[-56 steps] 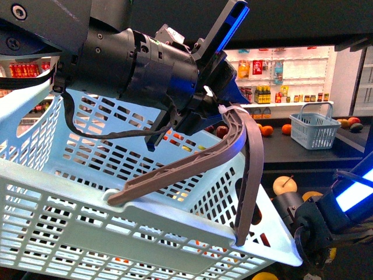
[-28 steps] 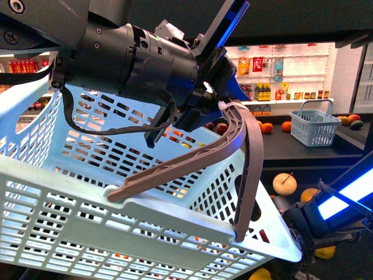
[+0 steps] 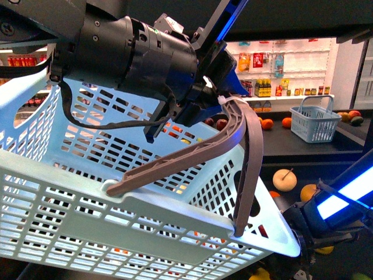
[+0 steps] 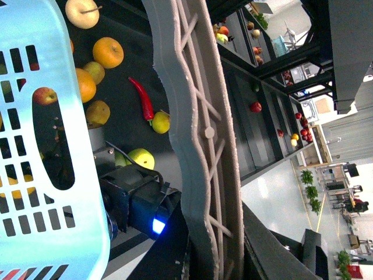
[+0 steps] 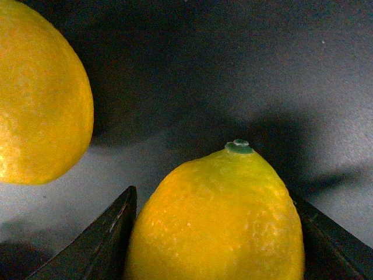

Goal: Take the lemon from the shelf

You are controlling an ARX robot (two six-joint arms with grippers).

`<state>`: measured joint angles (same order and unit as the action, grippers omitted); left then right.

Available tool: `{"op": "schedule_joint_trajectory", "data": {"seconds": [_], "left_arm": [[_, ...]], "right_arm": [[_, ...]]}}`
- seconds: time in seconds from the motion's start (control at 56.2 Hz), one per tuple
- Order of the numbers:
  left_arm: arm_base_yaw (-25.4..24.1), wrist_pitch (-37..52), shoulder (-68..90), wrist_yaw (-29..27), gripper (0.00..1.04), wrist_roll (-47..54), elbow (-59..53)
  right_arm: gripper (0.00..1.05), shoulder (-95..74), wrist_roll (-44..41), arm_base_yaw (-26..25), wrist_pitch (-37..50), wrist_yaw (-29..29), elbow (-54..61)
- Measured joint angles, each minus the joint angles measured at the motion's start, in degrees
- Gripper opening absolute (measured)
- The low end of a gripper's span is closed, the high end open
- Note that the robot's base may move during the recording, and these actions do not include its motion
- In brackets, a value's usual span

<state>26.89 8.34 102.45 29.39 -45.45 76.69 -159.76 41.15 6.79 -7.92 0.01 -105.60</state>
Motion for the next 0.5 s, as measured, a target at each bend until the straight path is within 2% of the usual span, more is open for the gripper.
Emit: {"op": "schedule_joint_trajectory", "data": {"seconds": [0.125,0.285,0.498], "left_arm": [[0.0,0.0,0.0,0.0,0.11,0.0,0.0],[0.0,0.0,0.0,0.0,0.11,0.0,0.0],[0.0,0.0,0.0,0.0,0.11,0.0,0.0]], "right_arm": [[0.65,5.4,-0.7,-2.4,5.5,1.9,8.5],[0.65,13.4,-5.0,-7.8,15.4,7.1,20.6],[0.65,23.6,-7.1,-13.9,23.7,7.9,33.3]]}}
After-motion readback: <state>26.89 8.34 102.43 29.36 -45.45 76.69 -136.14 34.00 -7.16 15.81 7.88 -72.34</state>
